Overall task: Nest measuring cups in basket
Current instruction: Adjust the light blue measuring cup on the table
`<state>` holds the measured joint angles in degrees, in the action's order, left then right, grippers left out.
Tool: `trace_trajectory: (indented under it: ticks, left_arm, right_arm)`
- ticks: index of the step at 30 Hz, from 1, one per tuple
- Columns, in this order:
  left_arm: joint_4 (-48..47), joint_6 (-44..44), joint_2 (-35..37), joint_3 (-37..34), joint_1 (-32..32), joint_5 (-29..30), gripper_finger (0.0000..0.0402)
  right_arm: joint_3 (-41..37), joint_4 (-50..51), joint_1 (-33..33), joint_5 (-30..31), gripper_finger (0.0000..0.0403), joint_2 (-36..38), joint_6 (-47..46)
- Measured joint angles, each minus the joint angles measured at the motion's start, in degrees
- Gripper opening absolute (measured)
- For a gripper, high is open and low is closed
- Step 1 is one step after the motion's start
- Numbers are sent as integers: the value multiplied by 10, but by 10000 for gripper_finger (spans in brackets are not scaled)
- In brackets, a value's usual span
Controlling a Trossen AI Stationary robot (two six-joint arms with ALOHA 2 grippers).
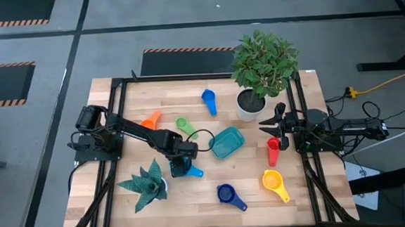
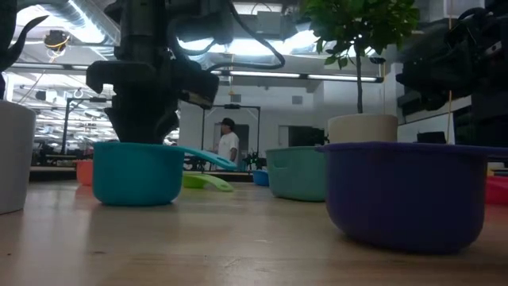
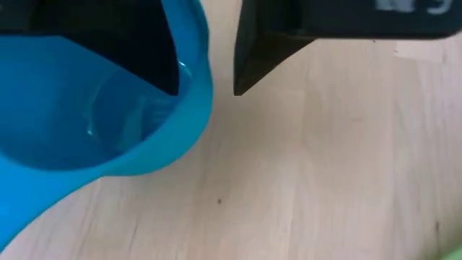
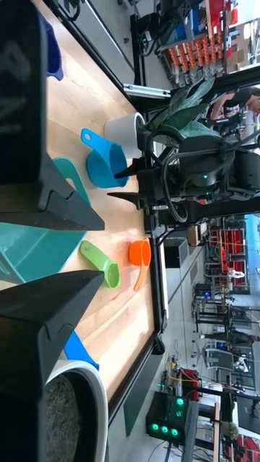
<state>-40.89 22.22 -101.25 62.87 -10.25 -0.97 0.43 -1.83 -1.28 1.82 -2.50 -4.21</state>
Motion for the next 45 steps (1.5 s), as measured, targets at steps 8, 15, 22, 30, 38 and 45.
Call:
trace_trajectory:
  ticks: [8,15,22,30,38,45]
  left_arm:
    - [0,-67,0,0,27,0,37]
    - [5,-158,0,0,63,2,12]
    - [18,-275,0,0,94,3,6]
    - [22,-396,0,0,100,4,22]
    - [32,-414,0,0,98,3,30]
    - [33,-408,0,0,98,2,86]
  right_arm:
    - [0,0,0,0,104,0,0]
    - [0,0,0,0,104,0,0]
    - [0,0,0,0,104,0,0]
    - [0,0,0,1,104,0,0]
    - [0,0,0,1,104,0,0]
    - [0,0,0,1,104,0,0]
